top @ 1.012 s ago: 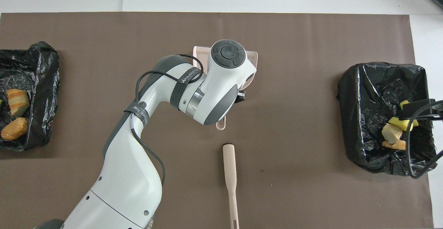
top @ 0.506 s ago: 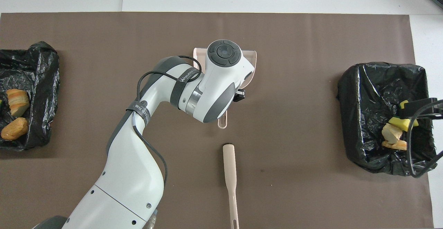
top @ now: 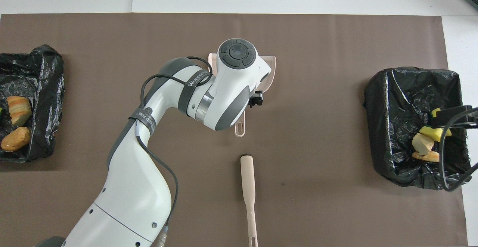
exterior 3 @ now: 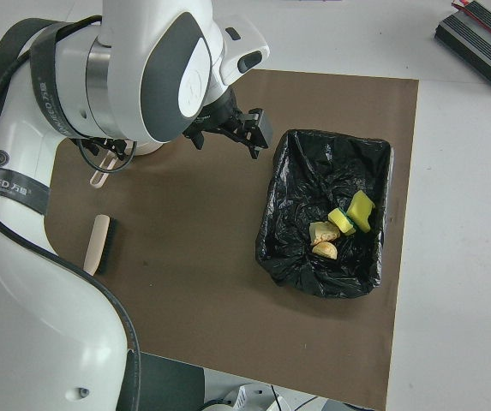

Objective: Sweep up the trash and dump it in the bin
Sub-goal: 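Lower the dustpan onto the mat and open the left gripper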

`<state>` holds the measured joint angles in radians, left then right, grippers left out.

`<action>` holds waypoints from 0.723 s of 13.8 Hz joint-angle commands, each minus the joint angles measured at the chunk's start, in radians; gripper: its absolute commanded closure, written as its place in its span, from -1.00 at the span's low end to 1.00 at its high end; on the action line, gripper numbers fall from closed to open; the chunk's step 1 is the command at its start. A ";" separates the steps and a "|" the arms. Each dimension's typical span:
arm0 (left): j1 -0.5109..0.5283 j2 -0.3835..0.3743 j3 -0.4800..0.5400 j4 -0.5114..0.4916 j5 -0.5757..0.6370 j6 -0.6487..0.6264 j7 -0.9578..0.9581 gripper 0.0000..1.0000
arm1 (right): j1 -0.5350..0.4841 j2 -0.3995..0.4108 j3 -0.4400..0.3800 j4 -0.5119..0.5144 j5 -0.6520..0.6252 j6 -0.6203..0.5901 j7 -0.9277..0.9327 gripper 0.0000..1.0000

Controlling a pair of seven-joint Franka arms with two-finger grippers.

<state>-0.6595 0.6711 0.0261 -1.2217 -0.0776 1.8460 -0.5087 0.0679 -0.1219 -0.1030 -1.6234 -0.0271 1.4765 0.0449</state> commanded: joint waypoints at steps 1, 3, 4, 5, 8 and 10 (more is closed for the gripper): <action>0.015 -0.268 0.044 -0.248 0.012 -0.016 0.007 -1.00 | -0.016 -0.004 0.002 0.002 0.013 0.001 -0.037 -1.00; 0.049 -0.411 0.046 -0.385 0.013 -0.037 0.006 -1.00 | -0.016 -0.004 0.002 0.002 0.013 -0.004 -0.039 -1.00; 0.090 -0.477 0.046 -0.428 0.013 -0.057 0.009 -1.00 | -0.016 -0.007 0.002 0.000 0.013 -0.005 -0.037 -1.00; 0.133 -0.543 0.044 -0.452 0.015 -0.083 0.028 -1.00 | -0.016 -0.009 0.002 -0.001 0.013 -0.005 -0.037 -1.00; 0.243 -0.660 0.046 -0.447 0.034 -0.223 0.246 -1.00 | -0.016 -0.009 0.002 -0.001 0.013 -0.004 -0.037 -1.00; 0.317 -0.712 0.046 -0.438 0.064 -0.264 0.361 -1.00 | -0.016 -0.009 0.002 -0.001 0.013 -0.004 -0.037 -1.00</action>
<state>-0.3991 0.0270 0.0841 -1.6138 -0.0448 1.6013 -0.2424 0.0678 -0.1223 -0.1030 -1.6234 -0.0271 1.4762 0.0449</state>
